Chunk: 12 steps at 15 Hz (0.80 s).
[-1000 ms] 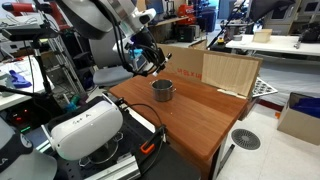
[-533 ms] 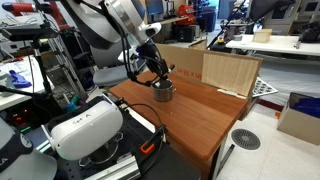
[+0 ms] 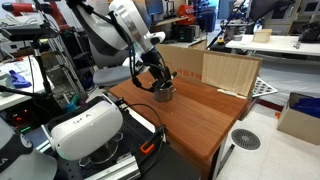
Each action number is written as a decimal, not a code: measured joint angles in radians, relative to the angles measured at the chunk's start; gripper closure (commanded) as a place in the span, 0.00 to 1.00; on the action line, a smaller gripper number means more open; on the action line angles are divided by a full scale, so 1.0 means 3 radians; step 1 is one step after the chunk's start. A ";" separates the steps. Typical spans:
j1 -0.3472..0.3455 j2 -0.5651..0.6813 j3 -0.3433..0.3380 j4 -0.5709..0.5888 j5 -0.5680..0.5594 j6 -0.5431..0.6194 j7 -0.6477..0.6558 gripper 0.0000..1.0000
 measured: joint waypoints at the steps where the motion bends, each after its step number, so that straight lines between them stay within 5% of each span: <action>1: -0.0006 0.0032 -0.0002 0.0021 0.0006 -0.0005 -0.0013 0.49; 9: -0.0021 0.0144 0.0039 0.0084 0.0175 -0.0015 -0.0224 0.03; 12: -0.0022 0.0151 0.0039 0.0089 0.0230 -0.0013 -0.0290 0.01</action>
